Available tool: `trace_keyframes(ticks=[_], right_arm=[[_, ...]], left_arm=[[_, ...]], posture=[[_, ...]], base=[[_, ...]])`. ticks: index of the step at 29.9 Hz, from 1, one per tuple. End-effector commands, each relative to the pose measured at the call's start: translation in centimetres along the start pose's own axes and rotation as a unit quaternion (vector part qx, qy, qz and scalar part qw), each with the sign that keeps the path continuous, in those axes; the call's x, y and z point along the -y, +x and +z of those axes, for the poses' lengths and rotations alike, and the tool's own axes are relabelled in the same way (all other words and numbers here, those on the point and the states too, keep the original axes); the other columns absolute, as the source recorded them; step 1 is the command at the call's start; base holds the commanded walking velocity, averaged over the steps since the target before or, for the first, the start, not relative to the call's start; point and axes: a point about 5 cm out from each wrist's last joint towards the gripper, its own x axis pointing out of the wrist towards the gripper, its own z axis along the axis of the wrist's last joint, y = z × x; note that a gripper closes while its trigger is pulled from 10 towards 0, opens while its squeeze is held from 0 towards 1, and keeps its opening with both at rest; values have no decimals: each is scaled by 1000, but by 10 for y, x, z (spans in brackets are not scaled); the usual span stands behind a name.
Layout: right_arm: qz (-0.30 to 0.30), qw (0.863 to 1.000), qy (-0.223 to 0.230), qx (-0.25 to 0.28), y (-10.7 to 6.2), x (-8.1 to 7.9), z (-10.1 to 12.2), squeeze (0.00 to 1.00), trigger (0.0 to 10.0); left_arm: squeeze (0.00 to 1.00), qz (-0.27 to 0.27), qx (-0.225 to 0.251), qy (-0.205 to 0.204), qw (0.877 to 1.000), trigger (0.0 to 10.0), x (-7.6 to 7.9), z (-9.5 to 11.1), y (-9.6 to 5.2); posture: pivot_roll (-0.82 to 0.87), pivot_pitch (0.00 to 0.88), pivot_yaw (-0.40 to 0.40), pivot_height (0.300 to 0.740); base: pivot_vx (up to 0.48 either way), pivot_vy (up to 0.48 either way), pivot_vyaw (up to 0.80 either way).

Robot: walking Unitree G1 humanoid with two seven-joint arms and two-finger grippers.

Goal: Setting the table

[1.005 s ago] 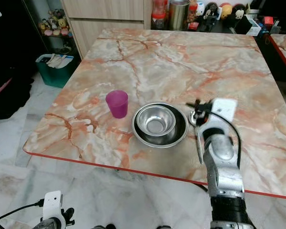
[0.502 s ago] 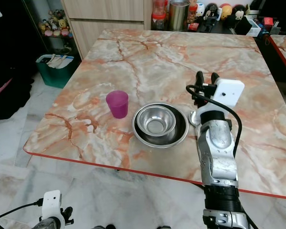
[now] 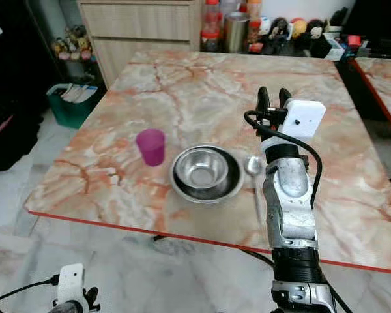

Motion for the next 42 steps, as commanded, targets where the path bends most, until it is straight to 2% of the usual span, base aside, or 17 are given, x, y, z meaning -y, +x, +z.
trace_keyframes(ticks=[1, 20, 27, 30, 42], right_arm=[[13, 1000, -2, 0, 1, -8, -1, 0, 10000], [20, 999, -8, -38, -6, -11, -16, 0, 10000], [32, 999, -8, -38, -5, -12, -16, 0, 10000], [26, 999, -15, -42, -5, -7, -16, 0, 10000], [28, 998, -21, -46, -3, -6, -15, 0, 10000]], left_arm=[[0, 7, -4, 11, 1000, 10000, -5, -4, -1], [0, 0, 2, 20, 1000, 10000, -2, 1, 0], [0, 0, 5, 21, 1000, 10000, -3, 4, 1], [0, 3, 7, 17, 1000, 10000, -3, 7, 1], [0, 7, 5, 9, 1000, 10000, -2, 3, 0]], posture=[[-37, 43, 22, 740], [-43, 22, 36, 740], [-48, 53, 45, 740], [-49, 88, 47, 740], [-51, 106, 39, 740]], base=[[0, -394, 0], [0, -467, 0], [0, -480, 0], [0, -480, 0], [0, -472, 0]])
